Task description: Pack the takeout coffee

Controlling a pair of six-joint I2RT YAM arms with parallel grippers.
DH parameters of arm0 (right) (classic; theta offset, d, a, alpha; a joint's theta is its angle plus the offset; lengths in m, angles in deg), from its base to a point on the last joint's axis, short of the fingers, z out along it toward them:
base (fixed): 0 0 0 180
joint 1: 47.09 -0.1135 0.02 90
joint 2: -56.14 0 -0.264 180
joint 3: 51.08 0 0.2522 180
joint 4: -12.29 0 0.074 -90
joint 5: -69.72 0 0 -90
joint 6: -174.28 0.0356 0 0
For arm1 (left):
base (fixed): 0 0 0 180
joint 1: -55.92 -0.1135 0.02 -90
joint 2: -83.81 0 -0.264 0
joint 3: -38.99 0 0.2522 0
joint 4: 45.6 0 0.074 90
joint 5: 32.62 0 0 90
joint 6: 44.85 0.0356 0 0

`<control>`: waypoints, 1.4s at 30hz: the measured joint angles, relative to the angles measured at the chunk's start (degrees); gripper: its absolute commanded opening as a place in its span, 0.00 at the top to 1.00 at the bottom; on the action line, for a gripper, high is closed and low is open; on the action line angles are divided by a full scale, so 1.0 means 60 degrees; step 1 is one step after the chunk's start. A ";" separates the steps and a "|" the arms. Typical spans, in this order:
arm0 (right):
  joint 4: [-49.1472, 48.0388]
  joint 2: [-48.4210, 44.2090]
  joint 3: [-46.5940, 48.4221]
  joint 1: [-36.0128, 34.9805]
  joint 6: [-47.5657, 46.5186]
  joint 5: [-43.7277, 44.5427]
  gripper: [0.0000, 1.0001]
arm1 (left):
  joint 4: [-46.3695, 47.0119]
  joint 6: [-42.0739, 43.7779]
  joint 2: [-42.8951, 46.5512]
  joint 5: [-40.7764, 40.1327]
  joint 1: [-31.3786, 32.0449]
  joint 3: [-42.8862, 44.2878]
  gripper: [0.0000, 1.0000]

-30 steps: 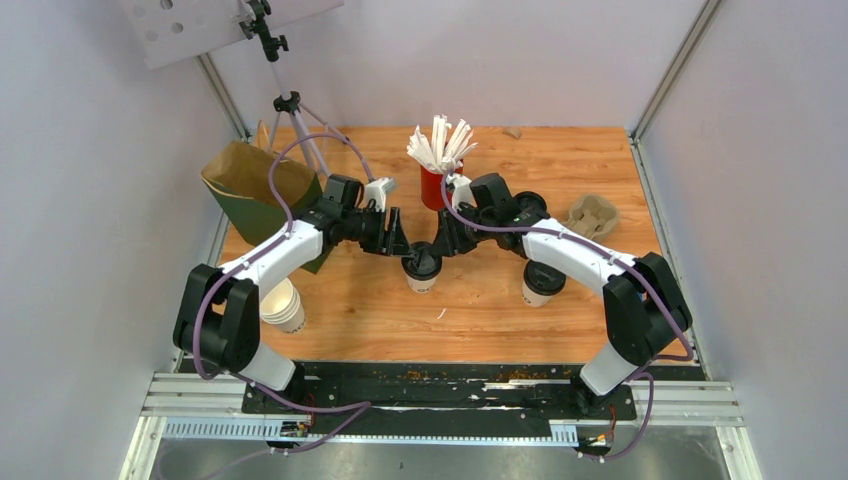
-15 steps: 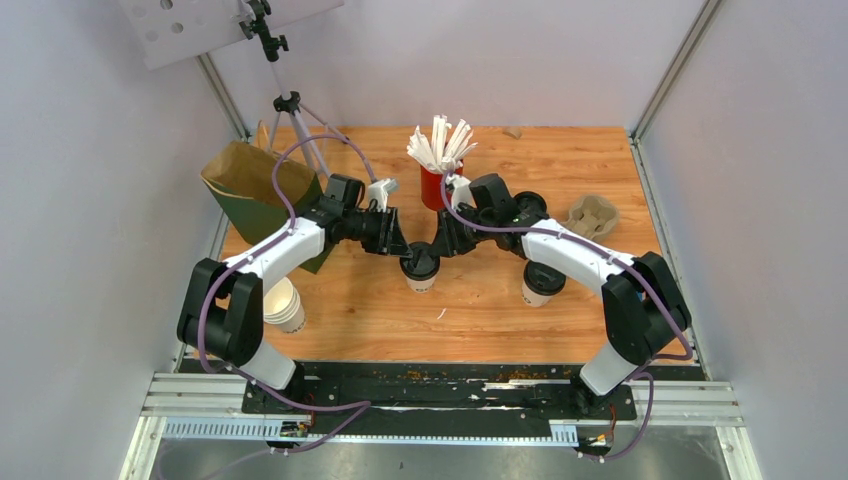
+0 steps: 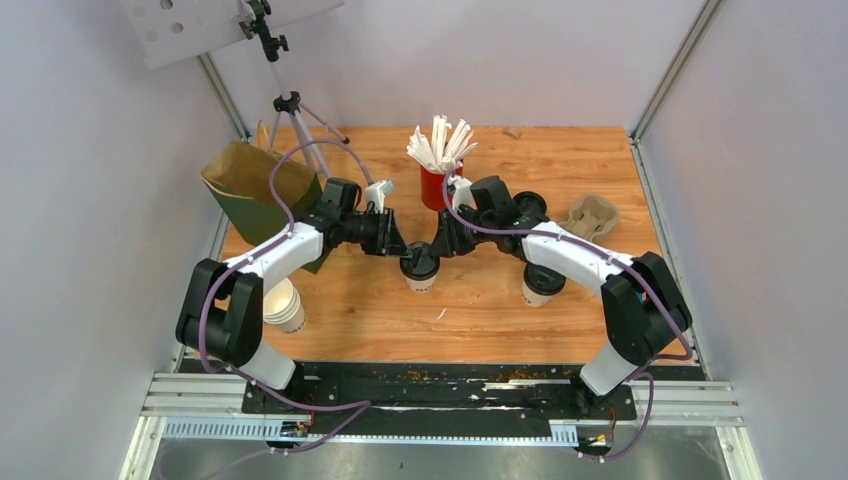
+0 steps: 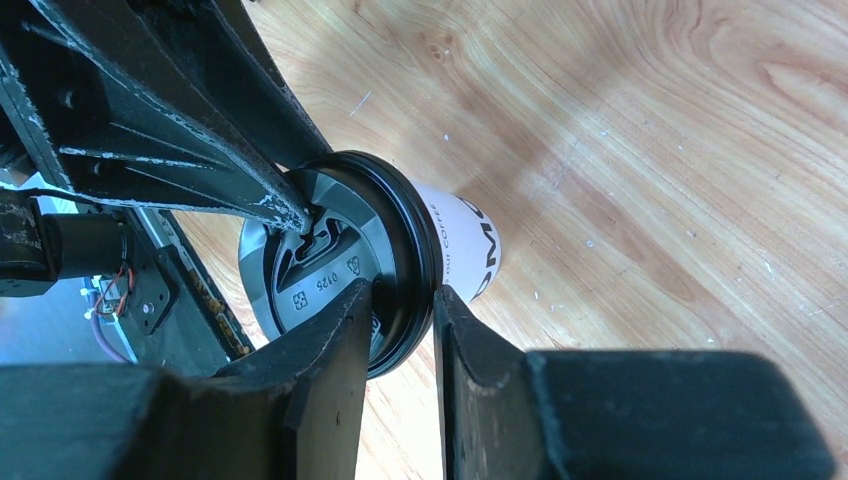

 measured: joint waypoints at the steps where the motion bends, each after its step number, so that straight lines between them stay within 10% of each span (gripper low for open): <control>1: -0.0033 0.0000 -0.0025 0.0000 0.0018 0.0000 0.72 | 0.0066 -0.0029 -0.0004 0.0026 -0.0004 -0.0033 0.65; 42: 0.1588 -0.1198 -0.0477 0.0080 0.0597 0.0696 0.48 | -0.0331 0.0761 -0.1348 0.1191 0.0255 0.1158 0.37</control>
